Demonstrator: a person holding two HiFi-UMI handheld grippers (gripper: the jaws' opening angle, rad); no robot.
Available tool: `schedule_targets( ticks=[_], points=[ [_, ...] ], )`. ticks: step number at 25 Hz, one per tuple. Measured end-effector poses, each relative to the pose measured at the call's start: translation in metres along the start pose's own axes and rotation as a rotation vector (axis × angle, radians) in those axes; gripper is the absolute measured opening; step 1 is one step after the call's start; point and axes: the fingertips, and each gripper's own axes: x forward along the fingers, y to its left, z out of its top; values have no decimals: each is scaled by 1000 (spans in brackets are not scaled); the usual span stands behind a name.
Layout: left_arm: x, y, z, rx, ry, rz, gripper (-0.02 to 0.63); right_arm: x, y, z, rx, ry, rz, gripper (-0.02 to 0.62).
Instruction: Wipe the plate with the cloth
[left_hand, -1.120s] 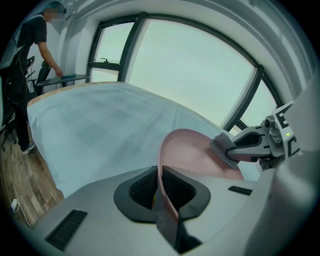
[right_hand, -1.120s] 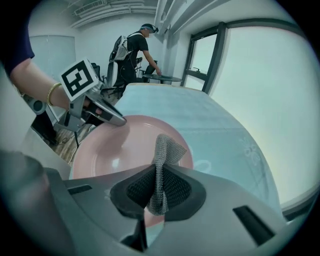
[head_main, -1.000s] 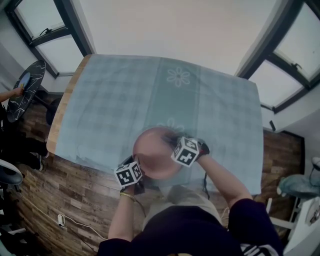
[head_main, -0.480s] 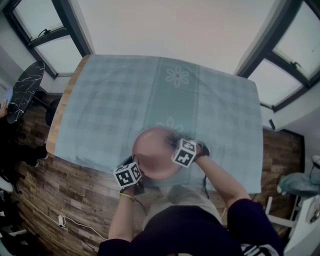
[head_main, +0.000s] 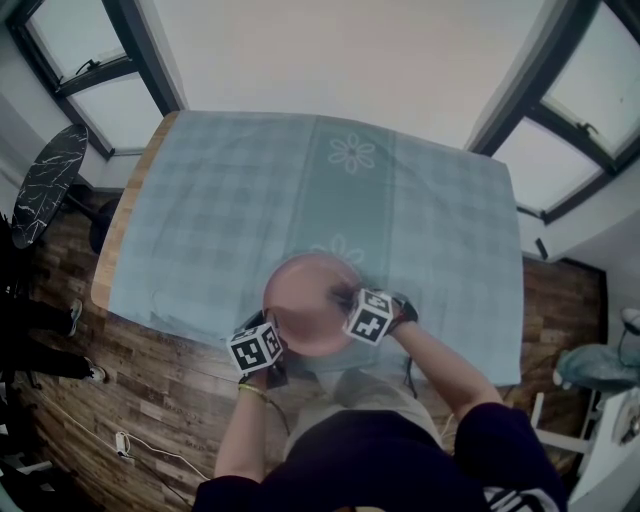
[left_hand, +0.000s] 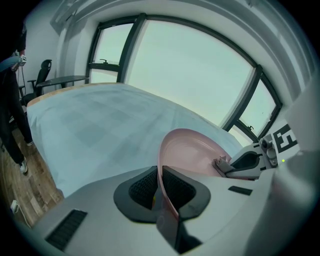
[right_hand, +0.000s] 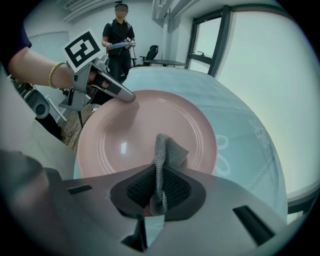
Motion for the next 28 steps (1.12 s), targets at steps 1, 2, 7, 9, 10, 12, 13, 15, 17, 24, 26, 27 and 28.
schedule_targets(
  ticks=[1,2,7,9,10,12,13,15,17,24,26,27,28],
  points=[
    [0,0,0,0,-1,2,43,-1,4,0,-4,0,8,34],
    [0,0,-1,0,-2,3,43,-1,9,0,-10,2,17,34],
    [0,0,-1,8,-1,6,43,-4,29,0,-18,-3,44,34],
    [1,1,-2,9,1,6,43,-4,36,2,-15,-13,56,34],
    [1,1,-2,10,1,6,43,-4,39,3,-14,-15,61,34],
    [1,2,-2,15,0,6,43,-4,45,4,-12,-18,66,34],
    [0,2,-2,17,-1,5,43,-4,47,4,-10,-17,68,34],
    [0,2,-2,21,-2,6,43,-4,52,4,-7,-15,74,34],
    [0,2,-2,22,-1,8,43,-4,58,5,-8,-12,82,34],
    [-1,1,-4,26,-3,12,43,-5,74,10,3,-19,109,34],
    [-1,2,-5,29,-6,14,43,-5,76,10,22,-19,115,34],
    [-2,2,-5,31,-7,16,43,-5,77,10,31,-20,117,34],
    [-2,2,-5,35,-9,17,43,-6,77,11,41,-24,116,34]
  ],
)
